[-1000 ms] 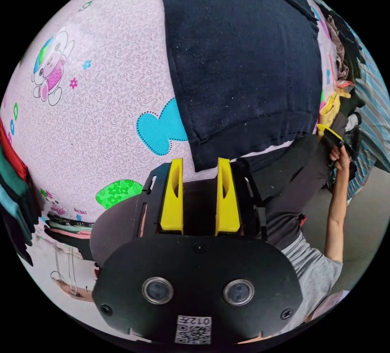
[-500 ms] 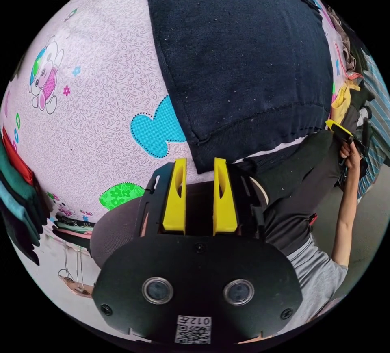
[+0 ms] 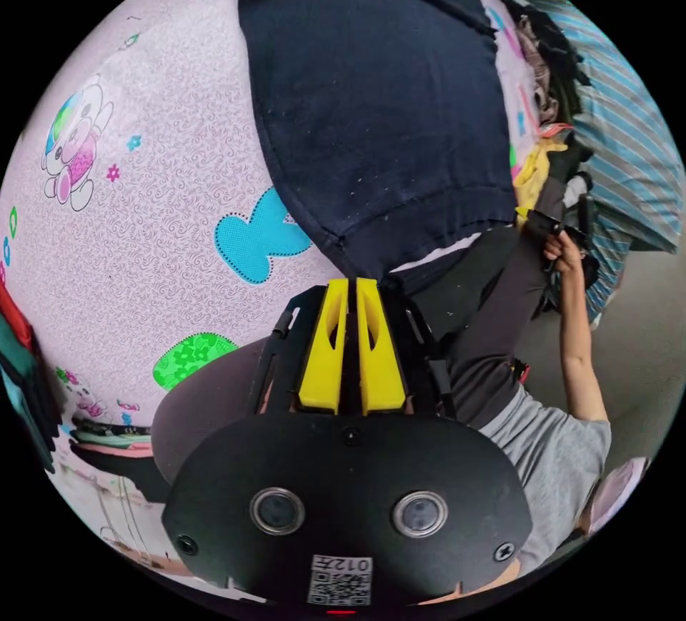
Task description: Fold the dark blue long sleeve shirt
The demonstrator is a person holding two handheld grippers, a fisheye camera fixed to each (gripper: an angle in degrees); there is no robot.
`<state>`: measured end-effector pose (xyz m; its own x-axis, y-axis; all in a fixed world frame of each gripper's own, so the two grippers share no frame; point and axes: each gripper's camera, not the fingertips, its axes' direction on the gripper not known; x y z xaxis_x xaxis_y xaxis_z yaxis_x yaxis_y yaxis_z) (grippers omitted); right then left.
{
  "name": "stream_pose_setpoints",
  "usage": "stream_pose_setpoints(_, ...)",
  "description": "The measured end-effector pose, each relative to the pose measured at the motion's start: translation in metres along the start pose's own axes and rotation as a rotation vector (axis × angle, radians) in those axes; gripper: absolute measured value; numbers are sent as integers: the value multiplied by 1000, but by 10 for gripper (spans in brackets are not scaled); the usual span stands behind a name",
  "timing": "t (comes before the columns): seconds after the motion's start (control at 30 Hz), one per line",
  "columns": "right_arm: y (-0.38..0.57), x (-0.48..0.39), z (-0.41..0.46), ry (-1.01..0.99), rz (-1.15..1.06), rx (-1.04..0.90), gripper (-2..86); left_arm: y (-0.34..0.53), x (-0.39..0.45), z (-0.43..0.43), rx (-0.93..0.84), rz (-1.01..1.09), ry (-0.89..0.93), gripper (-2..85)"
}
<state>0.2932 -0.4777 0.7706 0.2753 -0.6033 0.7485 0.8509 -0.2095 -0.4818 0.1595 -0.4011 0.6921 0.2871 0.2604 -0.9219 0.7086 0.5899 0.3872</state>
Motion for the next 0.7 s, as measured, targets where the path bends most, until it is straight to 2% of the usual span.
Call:
stream_pose_setpoints(0.37,98,77,-79,-535,-87,351,-8,167,-44,-118,457,221,331,8)
stream_pose_setpoints(0.43,114,86,-84,-598,-102,395,-8,206,-55,-133,547,241,390,8)
stream_pose_setpoints(0.7,183,110,-99,-749,-199,501,-7,321,-66,-159,716,299,461,9)
